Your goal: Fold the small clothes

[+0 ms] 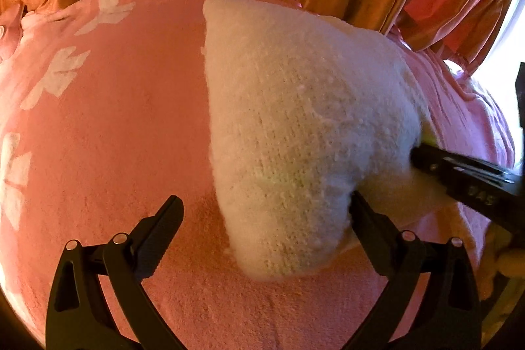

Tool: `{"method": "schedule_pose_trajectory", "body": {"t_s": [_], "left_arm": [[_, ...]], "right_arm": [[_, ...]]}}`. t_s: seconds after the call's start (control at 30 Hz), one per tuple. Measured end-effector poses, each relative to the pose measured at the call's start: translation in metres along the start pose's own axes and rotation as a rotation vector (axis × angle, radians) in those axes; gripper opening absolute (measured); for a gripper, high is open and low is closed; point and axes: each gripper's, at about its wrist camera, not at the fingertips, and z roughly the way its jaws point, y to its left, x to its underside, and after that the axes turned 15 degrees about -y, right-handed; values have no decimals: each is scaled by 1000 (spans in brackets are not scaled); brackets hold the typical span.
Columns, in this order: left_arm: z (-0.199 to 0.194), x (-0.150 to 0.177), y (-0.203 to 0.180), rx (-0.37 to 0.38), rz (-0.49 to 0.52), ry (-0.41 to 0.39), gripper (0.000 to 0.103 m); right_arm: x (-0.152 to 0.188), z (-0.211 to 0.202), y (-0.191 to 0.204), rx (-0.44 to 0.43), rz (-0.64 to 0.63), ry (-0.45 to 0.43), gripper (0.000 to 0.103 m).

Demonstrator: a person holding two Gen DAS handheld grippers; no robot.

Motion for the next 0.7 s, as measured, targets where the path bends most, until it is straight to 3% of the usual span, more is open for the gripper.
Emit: {"method": "schedule_pose_trajectory", "body": {"t_s": [0.07,0.1,0.2,0.27,0.33,0.37,0.4,0.43,0.53,0.6,0.7], "left_arm": [[0,0,0,-2,-1,-1,97],[0,0,0,-3,-2,1,97],[1,1,-1,-4,-4,2,97],[-1,0,-1,6,-1,3,97],[-13,-7,2,54,-37,-40,96],[-21,-13,4,98,-66,-71,96],[-25,-17,6,124,-89,-93,96],[-30,-25,11,139,-126,-126,98],[-20,-36,22,131,-178,-126,98],[-2,-38,31,138,-237,-80,98],[32,-32,45,212,-363,21,98]], "right_arm": [[-6,-21,3,-20,16,-87,22],[-7,-19,0,-29,21,-87,22],[11,20,-6,-25,10,41,22],[9,12,-8,-33,14,7,22],[-2,-10,-19,-68,67,-86,24],[-5,-18,-30,-61,111,-138,36],[-8,-19,-41,-34,146,-159,57],[-9,-19,-44,-12,169,-165,65],[-7,-1,-68,-2,264,-115,70],[-3,23,-81,-28,336,-36,74],[10,37,-84,-93,435,7,85]]}}
